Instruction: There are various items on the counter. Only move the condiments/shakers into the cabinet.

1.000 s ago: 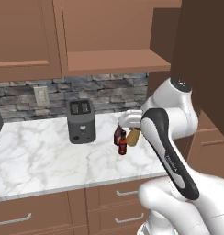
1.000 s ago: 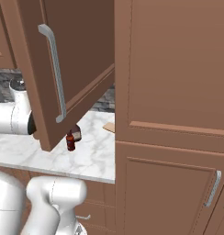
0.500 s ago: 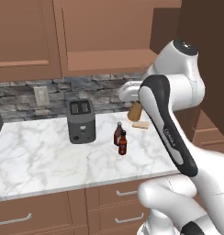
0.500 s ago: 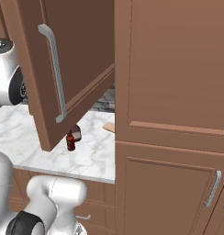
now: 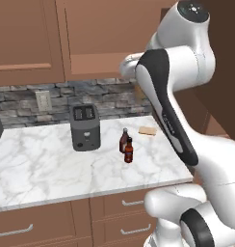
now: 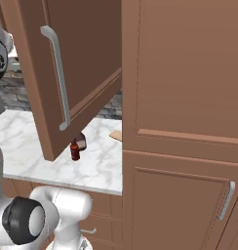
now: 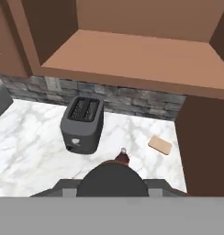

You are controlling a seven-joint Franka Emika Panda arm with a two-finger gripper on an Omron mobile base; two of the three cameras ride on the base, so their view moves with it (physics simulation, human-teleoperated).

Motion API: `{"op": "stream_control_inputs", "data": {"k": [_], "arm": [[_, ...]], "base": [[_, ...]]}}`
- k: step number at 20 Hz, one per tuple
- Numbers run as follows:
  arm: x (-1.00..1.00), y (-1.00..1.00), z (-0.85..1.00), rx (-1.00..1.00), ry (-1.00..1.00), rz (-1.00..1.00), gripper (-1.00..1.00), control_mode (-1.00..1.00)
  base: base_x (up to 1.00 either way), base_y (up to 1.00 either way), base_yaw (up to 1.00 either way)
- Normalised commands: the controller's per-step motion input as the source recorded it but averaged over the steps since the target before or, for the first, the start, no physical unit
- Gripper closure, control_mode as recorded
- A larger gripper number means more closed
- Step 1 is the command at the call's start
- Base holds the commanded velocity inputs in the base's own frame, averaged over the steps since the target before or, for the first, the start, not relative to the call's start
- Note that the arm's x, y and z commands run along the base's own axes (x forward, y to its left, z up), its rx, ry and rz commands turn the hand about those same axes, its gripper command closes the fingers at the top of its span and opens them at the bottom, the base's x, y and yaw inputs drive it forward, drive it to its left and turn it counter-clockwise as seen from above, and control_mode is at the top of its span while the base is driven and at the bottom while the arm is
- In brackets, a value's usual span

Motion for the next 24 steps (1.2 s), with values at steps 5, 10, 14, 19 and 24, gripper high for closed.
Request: {"op": "stream_control_inputs", "data": {"k": [5, 10, 14, 19, 24], "arm": [[0.00, 0.00, -0.07, -0.03, -0.43, 0.01, 1.00, -1.00], [0.00, -0.02, -0.06, 0.02, -0.24, 0.03, 1.00, -1.00], [0.05, 0.00, 0.50, 0.01, -0.12, -0.01, 1.00, -1.00], [0.30, 0.00, 0.54, 0.10, 0.16, -0.01, 1.00, -1.00], [0.34, 0.00, 0.02, 0.01, 0.11, 0.00, 1.00, -1.00]], "base": [[0.00, 0.00, 0.00], [0.00, 0.00, 0.00], [0.00, 0.00, 0.00], [0.00, 0.00, 0.00], [0.00, 0.00, 0.00]]}}
